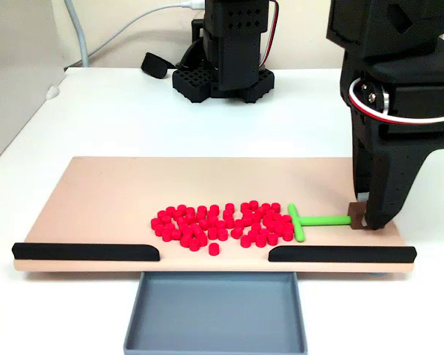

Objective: Gather the left side granules

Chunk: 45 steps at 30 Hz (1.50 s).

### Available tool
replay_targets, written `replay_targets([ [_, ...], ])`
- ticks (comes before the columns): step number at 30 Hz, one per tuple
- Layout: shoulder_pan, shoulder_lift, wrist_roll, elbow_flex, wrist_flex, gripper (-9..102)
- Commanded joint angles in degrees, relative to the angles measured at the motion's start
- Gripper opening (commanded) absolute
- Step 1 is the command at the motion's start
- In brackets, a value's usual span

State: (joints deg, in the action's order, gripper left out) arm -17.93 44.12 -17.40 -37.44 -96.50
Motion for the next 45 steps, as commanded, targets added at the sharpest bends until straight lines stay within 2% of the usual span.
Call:
replay_targets([
  [1, 0.9, 0.3, 0.1, 1.5, 0.2, 0],
  [45, 4.7, 1.9, 2.6, -1.4, -0.3, 0],
])
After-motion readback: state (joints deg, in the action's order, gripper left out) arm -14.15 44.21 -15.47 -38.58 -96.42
